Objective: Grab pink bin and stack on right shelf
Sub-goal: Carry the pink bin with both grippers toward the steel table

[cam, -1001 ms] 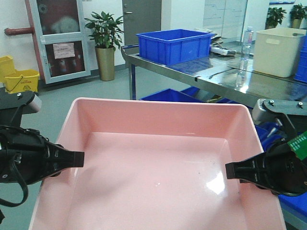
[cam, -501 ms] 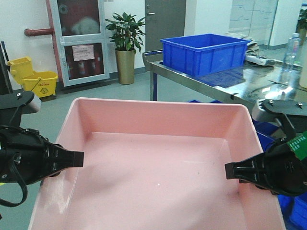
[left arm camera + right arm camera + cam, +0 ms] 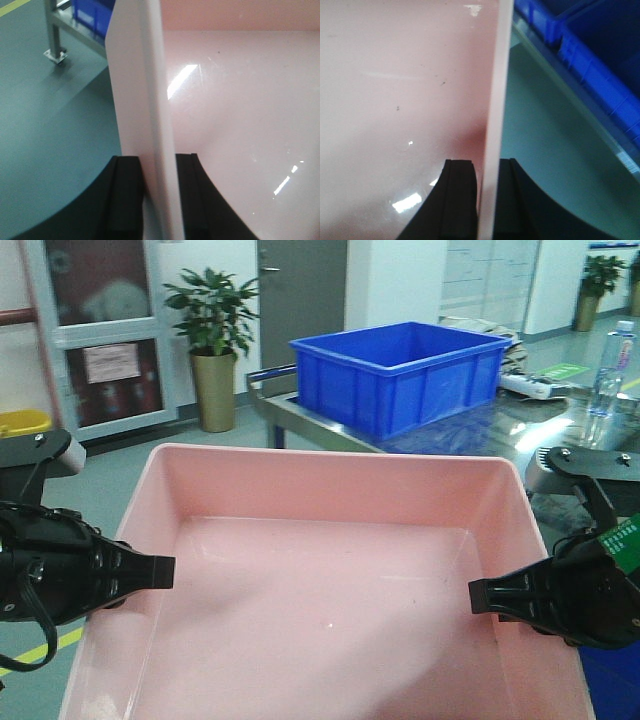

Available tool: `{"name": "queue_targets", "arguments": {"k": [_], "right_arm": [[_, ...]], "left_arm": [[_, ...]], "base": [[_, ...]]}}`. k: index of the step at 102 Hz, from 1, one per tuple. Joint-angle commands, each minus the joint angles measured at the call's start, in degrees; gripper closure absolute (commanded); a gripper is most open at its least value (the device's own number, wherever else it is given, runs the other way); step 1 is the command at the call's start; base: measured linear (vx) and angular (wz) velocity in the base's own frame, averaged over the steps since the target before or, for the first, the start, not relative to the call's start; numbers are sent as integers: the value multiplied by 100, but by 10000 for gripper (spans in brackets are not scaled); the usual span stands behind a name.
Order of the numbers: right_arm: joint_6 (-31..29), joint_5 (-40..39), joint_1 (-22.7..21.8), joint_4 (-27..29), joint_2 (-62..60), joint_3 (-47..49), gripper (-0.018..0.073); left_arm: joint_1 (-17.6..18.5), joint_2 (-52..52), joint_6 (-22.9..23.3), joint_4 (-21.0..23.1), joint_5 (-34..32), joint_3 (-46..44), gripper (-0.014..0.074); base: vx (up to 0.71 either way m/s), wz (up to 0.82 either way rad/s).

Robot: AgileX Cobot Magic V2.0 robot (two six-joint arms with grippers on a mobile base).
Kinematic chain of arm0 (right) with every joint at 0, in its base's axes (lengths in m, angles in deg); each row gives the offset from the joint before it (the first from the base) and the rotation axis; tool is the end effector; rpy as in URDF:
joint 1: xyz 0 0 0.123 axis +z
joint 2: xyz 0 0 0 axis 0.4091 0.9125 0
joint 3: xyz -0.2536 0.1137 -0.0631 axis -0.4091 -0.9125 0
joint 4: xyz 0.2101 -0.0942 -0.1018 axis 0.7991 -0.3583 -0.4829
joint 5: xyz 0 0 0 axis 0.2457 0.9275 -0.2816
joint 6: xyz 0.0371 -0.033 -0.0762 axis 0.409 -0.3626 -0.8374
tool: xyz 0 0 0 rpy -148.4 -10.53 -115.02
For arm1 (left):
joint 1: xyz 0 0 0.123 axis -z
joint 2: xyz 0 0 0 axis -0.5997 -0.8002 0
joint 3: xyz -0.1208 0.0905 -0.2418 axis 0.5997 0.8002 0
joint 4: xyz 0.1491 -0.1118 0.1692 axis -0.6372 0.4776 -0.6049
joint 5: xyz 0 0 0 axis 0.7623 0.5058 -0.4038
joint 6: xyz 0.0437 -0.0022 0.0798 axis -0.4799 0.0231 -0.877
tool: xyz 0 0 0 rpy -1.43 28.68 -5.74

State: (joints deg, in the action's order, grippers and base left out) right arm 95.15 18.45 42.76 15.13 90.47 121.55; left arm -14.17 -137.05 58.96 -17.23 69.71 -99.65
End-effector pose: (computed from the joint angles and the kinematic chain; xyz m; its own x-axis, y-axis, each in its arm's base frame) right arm 0.2394 0.0760 0.3669 -0.7399 0.0104 -0.6726 -0.1089 0.9848 0.1350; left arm 0.2427 -0.1153 0.3697 -0.6623 0.0000 -0.7492 0.3249 0.9011 -0.2872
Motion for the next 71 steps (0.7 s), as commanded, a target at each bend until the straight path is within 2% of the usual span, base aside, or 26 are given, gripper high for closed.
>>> {"name": "queue_targets", "arguments": {"k": [1,71], "right_arm": [[-129,-298,-72,-356,-164,190,568],[-129,-298,-72,-356,-164,190,568]], "left_arm": [[-23,207,-85,-47,-505,-209,598],[-23,207,-85,-47,-505,-209,598]], "base": [[54,-39],[46,-50]]}}
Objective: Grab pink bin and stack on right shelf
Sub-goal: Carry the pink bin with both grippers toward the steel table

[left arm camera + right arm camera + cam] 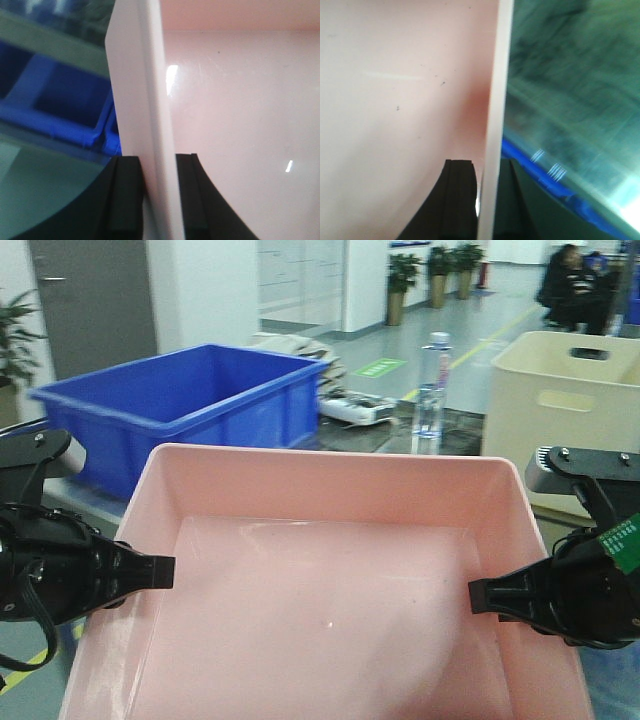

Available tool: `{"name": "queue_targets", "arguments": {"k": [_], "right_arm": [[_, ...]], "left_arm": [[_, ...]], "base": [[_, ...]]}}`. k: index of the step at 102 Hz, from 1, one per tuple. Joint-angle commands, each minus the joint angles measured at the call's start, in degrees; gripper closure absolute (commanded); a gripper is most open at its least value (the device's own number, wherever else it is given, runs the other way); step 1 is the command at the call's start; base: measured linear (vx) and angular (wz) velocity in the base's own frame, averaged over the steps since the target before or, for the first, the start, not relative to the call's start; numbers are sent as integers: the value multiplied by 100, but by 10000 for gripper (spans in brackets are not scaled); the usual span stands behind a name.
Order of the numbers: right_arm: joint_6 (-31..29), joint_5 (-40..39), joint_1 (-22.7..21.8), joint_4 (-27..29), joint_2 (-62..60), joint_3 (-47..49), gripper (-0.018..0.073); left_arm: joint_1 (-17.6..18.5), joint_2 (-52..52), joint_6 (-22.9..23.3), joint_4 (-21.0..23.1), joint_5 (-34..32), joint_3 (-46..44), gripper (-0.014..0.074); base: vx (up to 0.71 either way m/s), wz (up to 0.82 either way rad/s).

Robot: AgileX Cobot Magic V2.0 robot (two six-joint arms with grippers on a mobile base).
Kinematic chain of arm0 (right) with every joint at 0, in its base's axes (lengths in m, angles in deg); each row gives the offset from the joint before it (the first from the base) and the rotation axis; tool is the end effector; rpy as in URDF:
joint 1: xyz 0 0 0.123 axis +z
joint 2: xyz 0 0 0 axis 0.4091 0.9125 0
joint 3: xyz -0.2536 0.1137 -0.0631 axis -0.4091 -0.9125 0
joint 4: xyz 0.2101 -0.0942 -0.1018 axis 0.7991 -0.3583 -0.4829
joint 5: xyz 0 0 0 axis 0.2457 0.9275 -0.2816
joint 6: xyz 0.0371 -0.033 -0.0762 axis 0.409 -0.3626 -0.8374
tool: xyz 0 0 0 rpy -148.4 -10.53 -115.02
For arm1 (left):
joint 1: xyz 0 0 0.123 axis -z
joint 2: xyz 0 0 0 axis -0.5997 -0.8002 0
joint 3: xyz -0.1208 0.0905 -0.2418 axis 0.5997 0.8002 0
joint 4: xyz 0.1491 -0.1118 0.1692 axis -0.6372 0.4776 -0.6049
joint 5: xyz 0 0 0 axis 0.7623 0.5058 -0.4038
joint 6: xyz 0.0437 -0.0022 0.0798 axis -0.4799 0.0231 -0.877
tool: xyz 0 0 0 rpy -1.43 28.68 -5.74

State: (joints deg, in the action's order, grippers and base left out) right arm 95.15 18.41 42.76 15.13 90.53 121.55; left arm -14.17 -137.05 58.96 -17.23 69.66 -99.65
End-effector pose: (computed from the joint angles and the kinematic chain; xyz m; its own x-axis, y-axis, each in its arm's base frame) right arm 0.2397 0.0761 0.3667 -0.7401 0.0103 -0.6724 -0.1089 0.9849 0.1349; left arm 0.2427 -0.1153 0.3697 -0.6617 -0.0004 -0.7498 0.3250 0.9011 -0.2872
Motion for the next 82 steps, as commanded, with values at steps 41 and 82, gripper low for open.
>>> {"name": "queue_targets", "arguments": {"k": [41,82], "right_arm": [[-129,-294,-72,-356,-169,190,568],[-129,-289,-72,-356,-169,190,568]], "left_arm": [[-23,207,-85,-47,-499,-209,598],[-23,196,-85,-47,-504,-209,598]], "base": [[35,-60],[25,-61]]}}
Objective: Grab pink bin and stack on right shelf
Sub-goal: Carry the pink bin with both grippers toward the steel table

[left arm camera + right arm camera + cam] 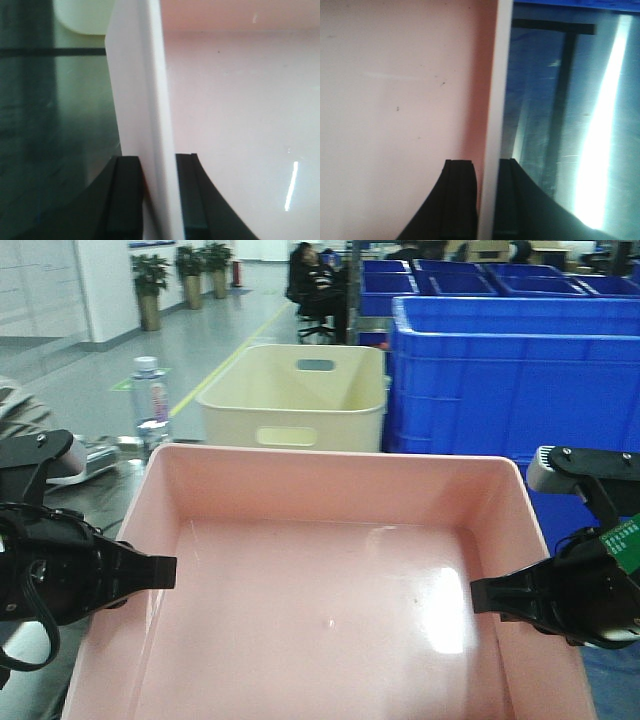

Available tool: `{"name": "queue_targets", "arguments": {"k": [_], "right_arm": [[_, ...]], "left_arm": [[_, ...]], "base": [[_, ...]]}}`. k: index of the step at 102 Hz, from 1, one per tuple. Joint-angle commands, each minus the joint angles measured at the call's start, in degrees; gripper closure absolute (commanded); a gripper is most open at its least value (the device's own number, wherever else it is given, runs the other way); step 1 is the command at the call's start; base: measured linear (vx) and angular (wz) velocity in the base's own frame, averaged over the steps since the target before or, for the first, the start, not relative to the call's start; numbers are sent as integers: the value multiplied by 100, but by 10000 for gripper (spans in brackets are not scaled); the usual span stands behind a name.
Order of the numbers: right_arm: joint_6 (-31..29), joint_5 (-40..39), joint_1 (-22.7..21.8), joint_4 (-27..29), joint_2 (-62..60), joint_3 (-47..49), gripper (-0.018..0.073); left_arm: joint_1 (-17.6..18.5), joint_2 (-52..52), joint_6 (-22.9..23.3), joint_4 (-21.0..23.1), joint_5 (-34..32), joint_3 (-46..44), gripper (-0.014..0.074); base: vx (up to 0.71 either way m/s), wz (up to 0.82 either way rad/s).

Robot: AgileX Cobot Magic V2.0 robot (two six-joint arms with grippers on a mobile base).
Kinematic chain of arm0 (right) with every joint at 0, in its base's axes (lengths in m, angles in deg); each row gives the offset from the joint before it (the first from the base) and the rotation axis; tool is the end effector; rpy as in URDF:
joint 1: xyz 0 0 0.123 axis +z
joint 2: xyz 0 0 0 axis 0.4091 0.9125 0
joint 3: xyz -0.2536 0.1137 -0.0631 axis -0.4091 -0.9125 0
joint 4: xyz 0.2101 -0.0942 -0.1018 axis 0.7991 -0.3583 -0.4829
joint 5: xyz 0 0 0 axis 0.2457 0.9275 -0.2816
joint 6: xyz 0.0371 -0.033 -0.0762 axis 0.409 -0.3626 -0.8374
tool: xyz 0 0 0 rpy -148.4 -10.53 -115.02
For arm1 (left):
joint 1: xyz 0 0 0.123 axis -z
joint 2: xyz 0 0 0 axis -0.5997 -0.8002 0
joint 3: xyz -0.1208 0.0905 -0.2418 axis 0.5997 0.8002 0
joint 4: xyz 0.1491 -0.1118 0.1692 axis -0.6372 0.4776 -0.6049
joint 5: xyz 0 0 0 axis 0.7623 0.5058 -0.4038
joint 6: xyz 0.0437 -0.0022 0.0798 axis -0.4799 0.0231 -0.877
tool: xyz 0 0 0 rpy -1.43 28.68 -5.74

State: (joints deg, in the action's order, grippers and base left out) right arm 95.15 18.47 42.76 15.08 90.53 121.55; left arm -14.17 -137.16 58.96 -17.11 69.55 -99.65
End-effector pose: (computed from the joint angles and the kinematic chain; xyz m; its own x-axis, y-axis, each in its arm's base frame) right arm 0.2396 0.0760 0.3666 -0.7406 0.0096 -0.6719 -0.1087 0.9850 0.1338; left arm 0.2432 -0.1156 0.3694 -0.6624 -0.0021 -0.7492 0.3243 0.9006 -0.2892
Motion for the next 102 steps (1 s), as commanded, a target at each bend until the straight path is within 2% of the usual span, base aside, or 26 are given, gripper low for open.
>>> {"name": "queue_targets", "arguments": {"k": [1,67,89,102], "right_arm": [[-129,-295,-72,-351,-169,190,568],[-129,-309,-72,-348,-169,190,568],[-129,-877,-90,-565,-164,190,568],[-123,-811,-90,-361,-164,190,568]], "left_arm": [[-23,208,-85,-59,-494,-209,598],[-23,208,-85,-59,-494,-209,598],[-23,207,-85,-59,-703,-209,598],[-23,207,-91,-48,-747,-209,598]], "base": [[15,-40],[4,-10],[0,0],[0,0]]}}
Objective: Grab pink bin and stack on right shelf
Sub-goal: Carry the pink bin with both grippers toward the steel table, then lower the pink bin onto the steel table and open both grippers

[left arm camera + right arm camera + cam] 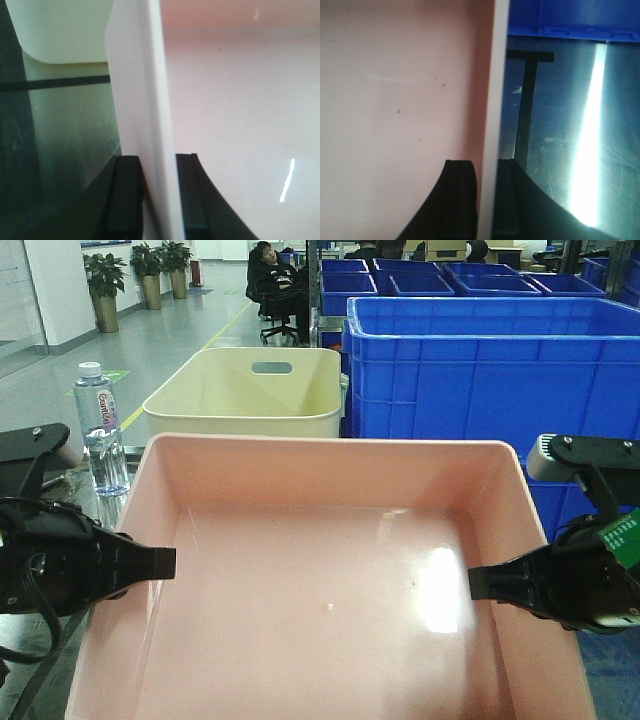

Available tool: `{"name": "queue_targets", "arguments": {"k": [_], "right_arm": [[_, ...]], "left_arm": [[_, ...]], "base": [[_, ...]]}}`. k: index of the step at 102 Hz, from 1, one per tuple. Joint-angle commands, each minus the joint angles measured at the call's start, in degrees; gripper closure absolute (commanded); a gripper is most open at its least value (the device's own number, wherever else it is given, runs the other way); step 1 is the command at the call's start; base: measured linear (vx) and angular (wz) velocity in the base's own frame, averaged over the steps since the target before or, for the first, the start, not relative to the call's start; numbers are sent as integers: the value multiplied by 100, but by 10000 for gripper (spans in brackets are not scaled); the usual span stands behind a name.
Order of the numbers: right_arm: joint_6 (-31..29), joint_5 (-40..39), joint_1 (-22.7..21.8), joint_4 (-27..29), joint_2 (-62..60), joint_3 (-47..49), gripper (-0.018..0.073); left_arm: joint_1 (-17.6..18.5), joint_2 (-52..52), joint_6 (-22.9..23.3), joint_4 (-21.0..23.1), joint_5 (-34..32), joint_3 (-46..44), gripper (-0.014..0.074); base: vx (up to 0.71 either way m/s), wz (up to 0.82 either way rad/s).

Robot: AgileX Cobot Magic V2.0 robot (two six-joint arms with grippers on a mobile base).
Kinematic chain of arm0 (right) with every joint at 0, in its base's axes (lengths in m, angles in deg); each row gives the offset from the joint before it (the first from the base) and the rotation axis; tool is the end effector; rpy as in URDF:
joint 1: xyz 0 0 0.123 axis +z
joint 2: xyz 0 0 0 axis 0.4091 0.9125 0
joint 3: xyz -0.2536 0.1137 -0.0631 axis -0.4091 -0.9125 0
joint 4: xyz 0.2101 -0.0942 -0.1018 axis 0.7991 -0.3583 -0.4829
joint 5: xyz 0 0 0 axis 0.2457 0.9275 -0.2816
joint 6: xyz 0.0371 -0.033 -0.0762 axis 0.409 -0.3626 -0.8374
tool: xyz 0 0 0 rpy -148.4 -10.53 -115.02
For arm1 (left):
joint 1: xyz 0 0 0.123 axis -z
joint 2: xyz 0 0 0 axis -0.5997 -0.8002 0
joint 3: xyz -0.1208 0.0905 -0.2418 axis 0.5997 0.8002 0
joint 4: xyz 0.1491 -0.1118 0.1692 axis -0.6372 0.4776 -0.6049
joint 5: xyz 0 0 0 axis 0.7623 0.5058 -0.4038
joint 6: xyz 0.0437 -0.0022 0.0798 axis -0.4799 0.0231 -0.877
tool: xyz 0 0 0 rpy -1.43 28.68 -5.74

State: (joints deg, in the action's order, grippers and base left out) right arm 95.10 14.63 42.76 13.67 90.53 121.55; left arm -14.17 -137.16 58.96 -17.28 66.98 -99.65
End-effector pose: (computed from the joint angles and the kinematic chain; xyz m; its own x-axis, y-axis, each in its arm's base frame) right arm 0.2441 0.0761 0.3710 -0.6908 0.0042 -0.7230 -0.1226 0.9848 0.1229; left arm 0.2458 -0.1157 0.3725 -0.6306 -0.0194 -0.7758 0.3270 0.8999 -0.2884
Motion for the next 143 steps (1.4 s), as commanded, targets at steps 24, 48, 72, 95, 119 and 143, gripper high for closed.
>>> {"name": "queue_targets", "arguments": {"k": [24,48,72,95,119,143], "right_arm": [[-523,-348,-85,109,245,190,566],[-571,-354,-85,101,953,190,503],[-565,-356,-85,114,1134,190,279],[-551,-397,-85,44,1128,190,45],[-551,-369,-85,-192,723,190,-3],[-571,-75,-85,-723,-390,181,281]], "left_arm": [[-23,-192,-91,-459,-164,-204,596],[-23,-887,-91,-539,-43,-204,554],[-23,-983,-86,-539,-85,-204,406],[-23,-983,-86,-539,-222,-209,217],[-23,-566,-101,-544,-217,-224,187],[-23,648,-406,-585,-31,-126,490]], "base": [[0,0],[0,0],[0,0],[0,0],[0,0],[0,0]]}}
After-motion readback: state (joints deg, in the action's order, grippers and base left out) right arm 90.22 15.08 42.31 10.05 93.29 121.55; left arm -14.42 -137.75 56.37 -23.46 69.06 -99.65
